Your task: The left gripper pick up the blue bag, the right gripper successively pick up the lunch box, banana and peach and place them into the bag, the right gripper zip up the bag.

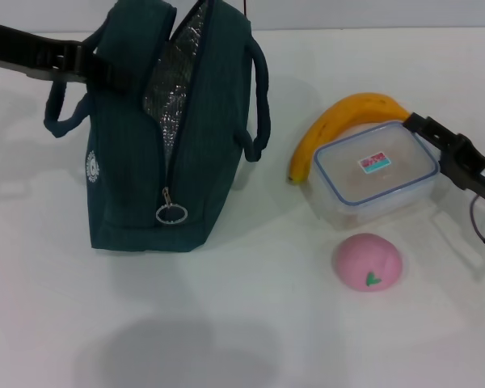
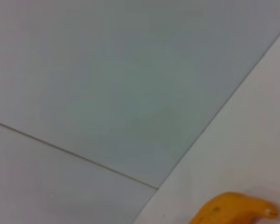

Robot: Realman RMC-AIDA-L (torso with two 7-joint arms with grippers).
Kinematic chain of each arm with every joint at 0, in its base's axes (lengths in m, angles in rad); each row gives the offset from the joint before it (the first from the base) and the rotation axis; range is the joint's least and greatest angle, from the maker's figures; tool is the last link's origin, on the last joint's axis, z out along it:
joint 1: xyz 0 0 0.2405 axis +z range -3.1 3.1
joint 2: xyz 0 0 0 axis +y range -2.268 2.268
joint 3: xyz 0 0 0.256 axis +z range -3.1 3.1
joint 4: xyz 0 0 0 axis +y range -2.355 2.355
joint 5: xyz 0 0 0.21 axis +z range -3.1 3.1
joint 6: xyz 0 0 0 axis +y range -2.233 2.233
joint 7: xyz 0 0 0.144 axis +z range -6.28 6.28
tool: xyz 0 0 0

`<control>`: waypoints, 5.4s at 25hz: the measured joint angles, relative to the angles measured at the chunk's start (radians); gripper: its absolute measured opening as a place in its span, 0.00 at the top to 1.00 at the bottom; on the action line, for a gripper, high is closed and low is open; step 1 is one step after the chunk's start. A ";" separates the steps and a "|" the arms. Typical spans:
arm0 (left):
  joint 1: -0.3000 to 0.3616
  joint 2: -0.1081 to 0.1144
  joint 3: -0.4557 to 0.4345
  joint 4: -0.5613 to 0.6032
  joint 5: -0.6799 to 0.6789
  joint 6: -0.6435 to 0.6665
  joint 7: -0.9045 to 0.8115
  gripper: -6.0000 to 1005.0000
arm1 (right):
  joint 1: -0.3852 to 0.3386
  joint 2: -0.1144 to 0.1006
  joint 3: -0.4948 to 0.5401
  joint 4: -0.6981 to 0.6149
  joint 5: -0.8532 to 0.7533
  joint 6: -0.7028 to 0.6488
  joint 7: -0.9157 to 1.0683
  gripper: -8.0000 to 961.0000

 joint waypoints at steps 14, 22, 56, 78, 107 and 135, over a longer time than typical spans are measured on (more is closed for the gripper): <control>0.001 -0.002 0.000 -0.002 0.000 -0.001 0.004 0.96 | 0.050 0.000 -0.008 0.026 -0.011 0.006 0.038 0.19; 0.005 -0.003 0.000 -0.002 0.000 -0.001 0.004 0.96 | 0.043 0.000 -0.018 0.037 -0.037 -0.004 0.071 0.20; 0.018 -0.003 0.000 0.003 -0.008 0.009 0.010 0.96 | -0.011 0.000 -0.006 0.022 -0.049 -0.128 0.114 0.88; -0.002 -0.017 0.004 -0.023 -0.063 0.040 -0.029 0.96 | -0.060 -0.007 0.115 -0.017 0.100 -0.510 0.174 0.86; -0.035 -0.070 0.051 -0.025 -0.096 0.024 -0.035 0.96 | 0.249 0.000 0.072 0.020 0.051 -0.423 0.223 0.80; -0.012 -0.083 0.061 -0.102 -0.152 0.027 -0.009 0.96 | 0.333 0.000 0.061 0.044 -0.177 -0.253 0.088 0.74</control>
